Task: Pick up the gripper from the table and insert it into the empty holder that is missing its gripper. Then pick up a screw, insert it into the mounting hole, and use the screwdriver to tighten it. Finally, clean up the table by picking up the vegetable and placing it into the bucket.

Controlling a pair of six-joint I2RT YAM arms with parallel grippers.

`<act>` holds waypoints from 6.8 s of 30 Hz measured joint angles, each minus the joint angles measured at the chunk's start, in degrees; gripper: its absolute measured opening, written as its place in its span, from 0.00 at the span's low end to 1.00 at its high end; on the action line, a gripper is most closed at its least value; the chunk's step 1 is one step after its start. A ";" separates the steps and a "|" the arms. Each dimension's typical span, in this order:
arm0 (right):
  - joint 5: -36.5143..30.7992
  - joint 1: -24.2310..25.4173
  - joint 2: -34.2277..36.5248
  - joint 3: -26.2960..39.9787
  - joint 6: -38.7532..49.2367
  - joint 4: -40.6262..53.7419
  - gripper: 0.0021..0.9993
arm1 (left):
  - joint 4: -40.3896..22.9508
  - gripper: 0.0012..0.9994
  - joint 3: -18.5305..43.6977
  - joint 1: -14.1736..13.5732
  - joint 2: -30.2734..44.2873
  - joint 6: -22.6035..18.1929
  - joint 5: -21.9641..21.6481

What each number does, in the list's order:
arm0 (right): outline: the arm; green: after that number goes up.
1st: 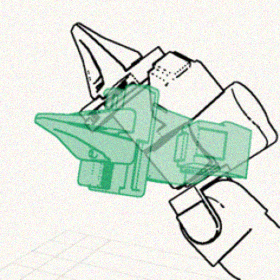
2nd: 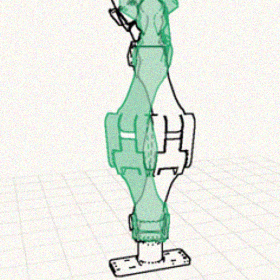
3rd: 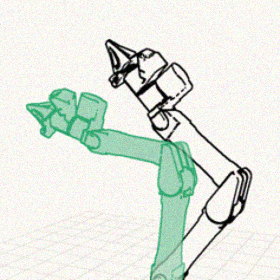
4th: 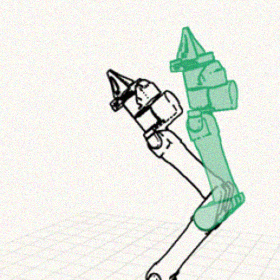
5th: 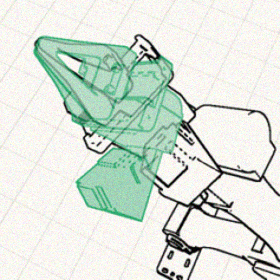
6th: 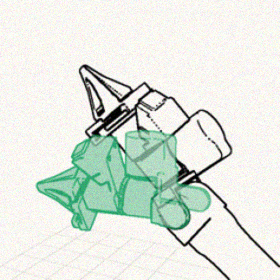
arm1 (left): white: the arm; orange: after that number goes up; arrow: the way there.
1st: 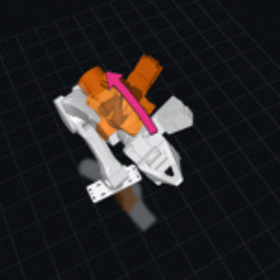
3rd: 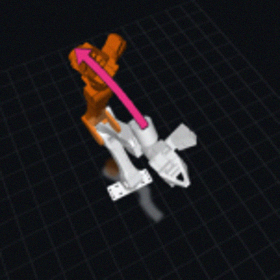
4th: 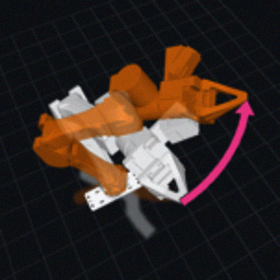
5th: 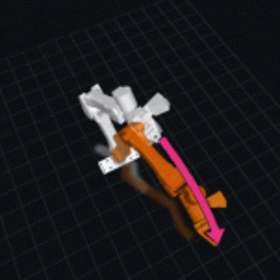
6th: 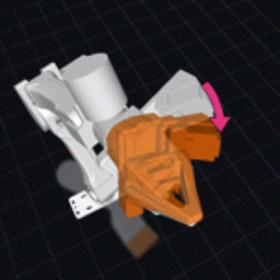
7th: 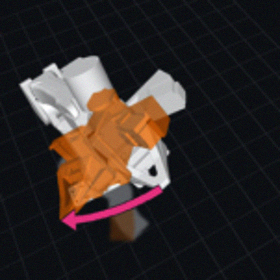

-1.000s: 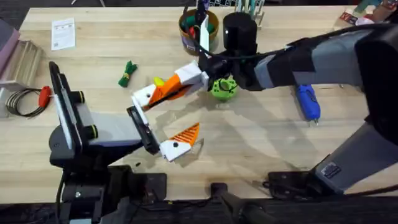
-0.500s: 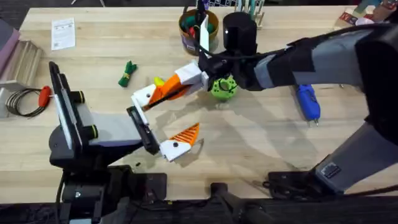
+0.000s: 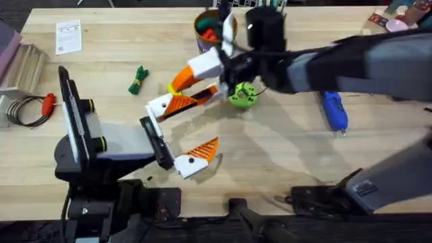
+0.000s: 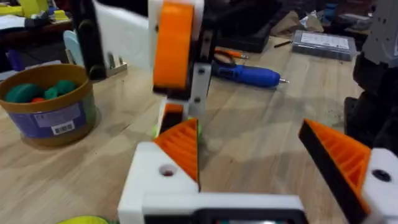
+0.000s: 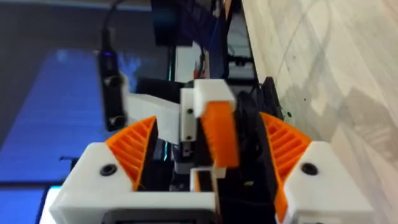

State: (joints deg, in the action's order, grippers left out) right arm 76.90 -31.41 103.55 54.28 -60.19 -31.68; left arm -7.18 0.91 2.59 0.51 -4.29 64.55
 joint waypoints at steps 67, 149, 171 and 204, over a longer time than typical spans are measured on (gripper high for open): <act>-79.06 -0.62 -0.99 21.00 48.68 82.18 0.54 | -0.04 0.99 0.00 0.00 0.00 0.00 0.17; -79.65 -23.01 0.79 69.00 62.89 110.74 0.00 | -0.04 0.99 0.00 0.00 0.00 0.02 0.20; -77.37 -30.85 4.76 69.66 72.58 106.59 0.00 | -0.04 0.99 0.00 0.00 0.00 0.00 0.20; -77.27 -30.83 9.60 69.75 73.12 106.24 0.00 | -0.09 0.99 0.00 0.02 0.02 0.22 0.20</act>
State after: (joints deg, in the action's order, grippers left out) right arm -0.36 -62.24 113.14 124.03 12.93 74.56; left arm -7.27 0.91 2.61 0.54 -4.08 64.75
